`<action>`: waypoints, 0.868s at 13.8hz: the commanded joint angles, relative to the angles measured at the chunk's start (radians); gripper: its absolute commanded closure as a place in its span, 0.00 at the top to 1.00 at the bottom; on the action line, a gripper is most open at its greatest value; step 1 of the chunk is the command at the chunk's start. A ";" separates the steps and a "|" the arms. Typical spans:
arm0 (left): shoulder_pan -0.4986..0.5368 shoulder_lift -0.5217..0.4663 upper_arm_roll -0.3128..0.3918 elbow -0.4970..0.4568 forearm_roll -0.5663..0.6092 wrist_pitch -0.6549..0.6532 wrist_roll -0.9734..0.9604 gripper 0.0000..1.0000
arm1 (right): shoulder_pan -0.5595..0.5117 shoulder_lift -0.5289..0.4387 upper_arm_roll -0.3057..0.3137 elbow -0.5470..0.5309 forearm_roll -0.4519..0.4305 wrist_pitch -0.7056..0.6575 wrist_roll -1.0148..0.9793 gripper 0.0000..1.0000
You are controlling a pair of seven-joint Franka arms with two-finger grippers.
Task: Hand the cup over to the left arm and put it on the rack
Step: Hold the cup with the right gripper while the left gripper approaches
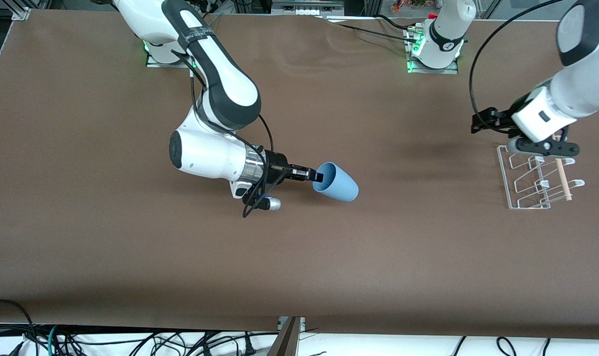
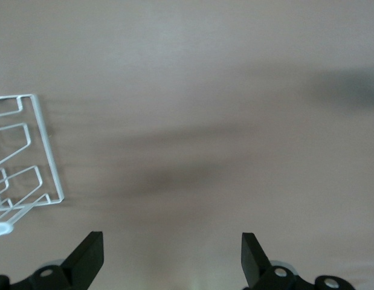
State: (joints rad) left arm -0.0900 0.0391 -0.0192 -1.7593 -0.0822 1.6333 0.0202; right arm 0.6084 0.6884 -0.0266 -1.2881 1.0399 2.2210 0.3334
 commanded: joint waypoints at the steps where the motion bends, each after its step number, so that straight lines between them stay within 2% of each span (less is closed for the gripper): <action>1: -0.023 0.065 0.001 0.112 -0.037 -0.027 0.157 1.00 | 0.027 0.017 -0.006 0.049 0.023 0.006 0.076 0.00; 6: -0.034 0.113 -0.002 0.123 -0.209 -0.012 0.374 1.00 | 0.045 0.016 0.014 0.069 0.023 0.002 0.125 0.00; 9: -0.083 0.130 -0.007 0.123 -0.290 0.068 0.499 1.00 | 0.045 0.016 0.016 0.073 0.023 -0.003 0.127 0.00; 12: -0.083 0.163 -0.007 0.123 -0.408 0.132 0.767 1.00 | 0.045 0.014 0.019 0.073 0.023 -0.007 0.127 0.00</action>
State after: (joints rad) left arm -0.1743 0.1652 -0.0341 -1.6676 -0.4235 1.7440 0.6268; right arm 0.6566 0.6887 -0.0171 -1.2481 1.0437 2.2206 0.4457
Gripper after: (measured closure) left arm 0.000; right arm 0.952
